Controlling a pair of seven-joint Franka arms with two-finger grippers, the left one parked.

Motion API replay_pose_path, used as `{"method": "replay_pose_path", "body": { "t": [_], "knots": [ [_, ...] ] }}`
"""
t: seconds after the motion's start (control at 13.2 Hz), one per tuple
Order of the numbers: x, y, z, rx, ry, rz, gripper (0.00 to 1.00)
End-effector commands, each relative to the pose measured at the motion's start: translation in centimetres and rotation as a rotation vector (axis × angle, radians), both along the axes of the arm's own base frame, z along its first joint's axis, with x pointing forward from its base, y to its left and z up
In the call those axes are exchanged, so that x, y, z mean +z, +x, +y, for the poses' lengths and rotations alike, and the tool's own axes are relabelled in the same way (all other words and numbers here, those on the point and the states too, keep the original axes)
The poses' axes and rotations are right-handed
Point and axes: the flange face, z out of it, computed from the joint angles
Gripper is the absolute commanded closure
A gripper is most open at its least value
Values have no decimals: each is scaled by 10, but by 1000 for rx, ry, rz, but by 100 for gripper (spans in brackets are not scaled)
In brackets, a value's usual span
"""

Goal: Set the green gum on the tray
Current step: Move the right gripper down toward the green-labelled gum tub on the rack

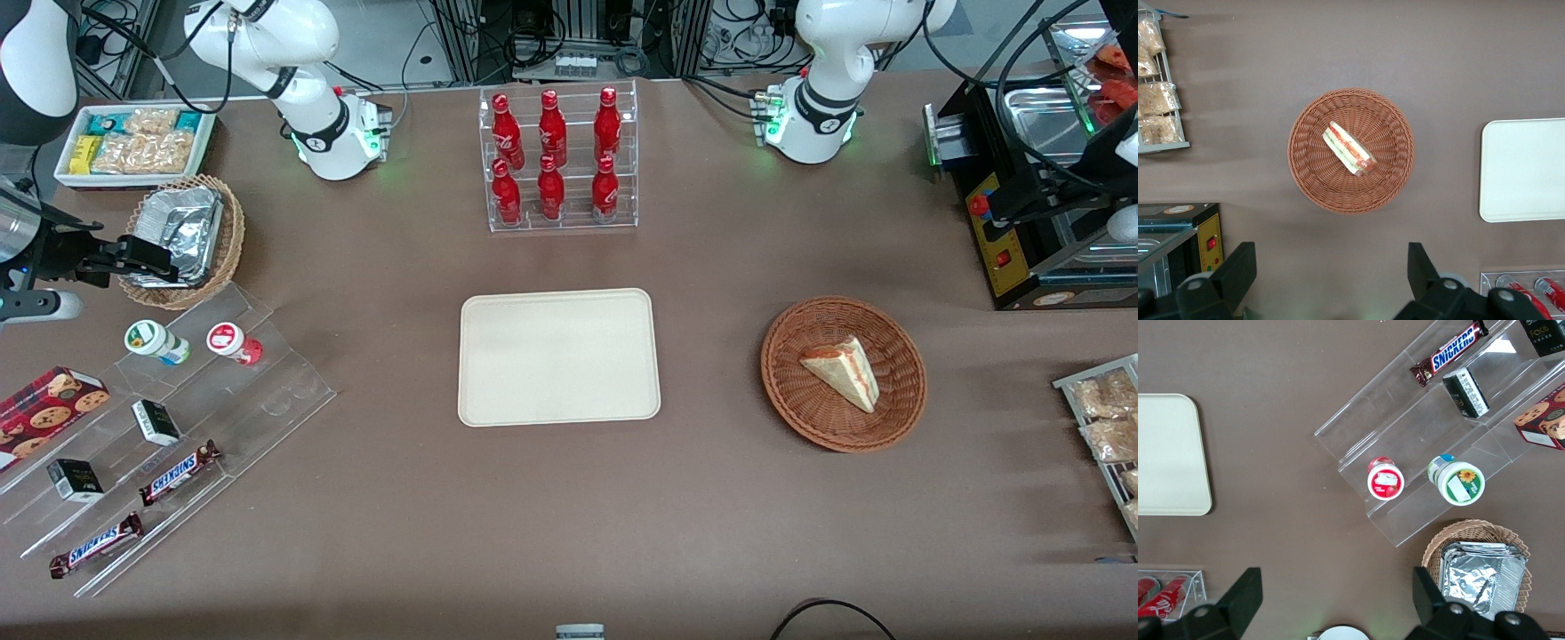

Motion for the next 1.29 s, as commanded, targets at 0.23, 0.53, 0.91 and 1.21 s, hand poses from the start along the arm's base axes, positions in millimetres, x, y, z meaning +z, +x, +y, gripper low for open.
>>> {"method": "replay_pose_path", "body": {
  "t": [0.23, 0.53, 0.91, 1.21],
  "knots": [
    [-5, 0, -7, -20, -14, 34, 0],
    [-41, 1, -31, 43, 1, 15, 0],
    [-90, -5, -76, 372, 27, -79, 0],
    [-129, -14, -107, 610, 17, -143, 0]
  ]
}}
